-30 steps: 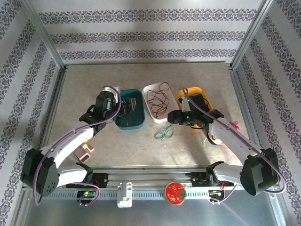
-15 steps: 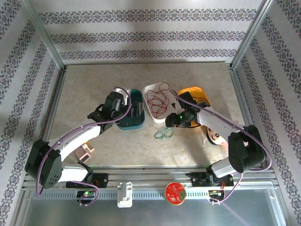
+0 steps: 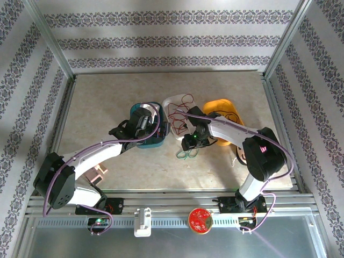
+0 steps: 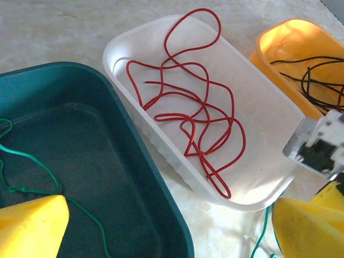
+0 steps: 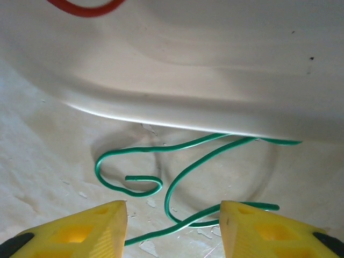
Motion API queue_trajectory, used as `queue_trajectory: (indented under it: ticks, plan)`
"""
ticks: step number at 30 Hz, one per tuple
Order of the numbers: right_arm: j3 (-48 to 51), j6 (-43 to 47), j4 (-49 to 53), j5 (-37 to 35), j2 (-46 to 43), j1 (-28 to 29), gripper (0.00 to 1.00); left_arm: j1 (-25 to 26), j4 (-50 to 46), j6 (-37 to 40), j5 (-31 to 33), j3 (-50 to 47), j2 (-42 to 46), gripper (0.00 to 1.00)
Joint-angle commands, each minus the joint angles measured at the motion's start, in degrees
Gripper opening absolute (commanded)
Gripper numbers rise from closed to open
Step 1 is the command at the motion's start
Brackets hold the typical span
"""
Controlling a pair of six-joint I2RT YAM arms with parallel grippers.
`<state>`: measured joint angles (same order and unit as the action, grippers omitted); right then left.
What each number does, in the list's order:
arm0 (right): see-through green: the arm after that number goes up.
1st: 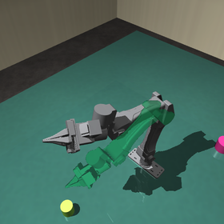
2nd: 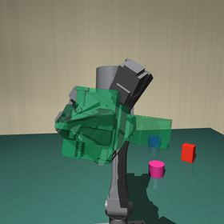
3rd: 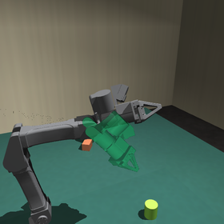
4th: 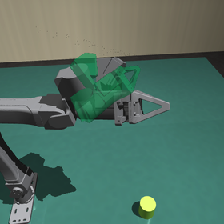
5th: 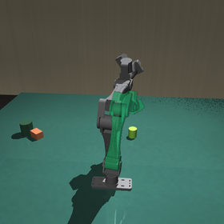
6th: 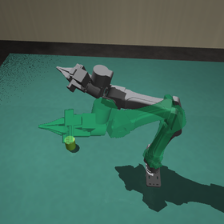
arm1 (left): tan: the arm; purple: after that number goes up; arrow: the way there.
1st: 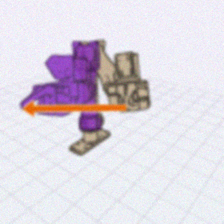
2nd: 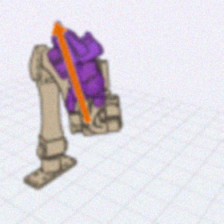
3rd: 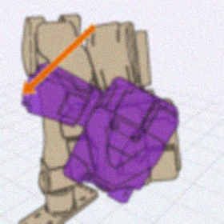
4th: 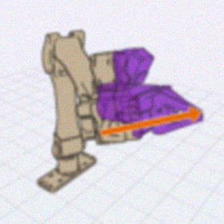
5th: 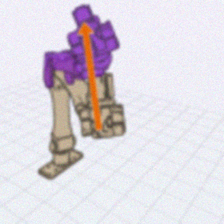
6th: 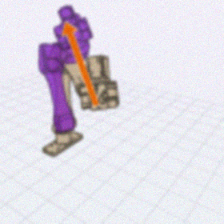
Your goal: Untangle the cables
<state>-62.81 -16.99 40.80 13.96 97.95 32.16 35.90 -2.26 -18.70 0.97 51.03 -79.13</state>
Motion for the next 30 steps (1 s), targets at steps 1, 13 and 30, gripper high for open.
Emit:
queue_trajectory:
  ticks: [1,13,30]
  plan:
    - [-0.9,0.8,4.4,-3.8,2.1,1.0,0.48,0.3,-0.8,1.6,1.8,1.2,1.7,0.97]
    - [0.8,0.3,4.4,-7.2,0.1,1.8,0.04,0.4,-0.9,2.4,2.9,1.4,1.8,0.98]
    - [-13.2,0.5,-1.3,8.9,-8.3,4.1,0.01,-3.2,-4.2,-12.5,28.9,-5.3,9.5,0.99]
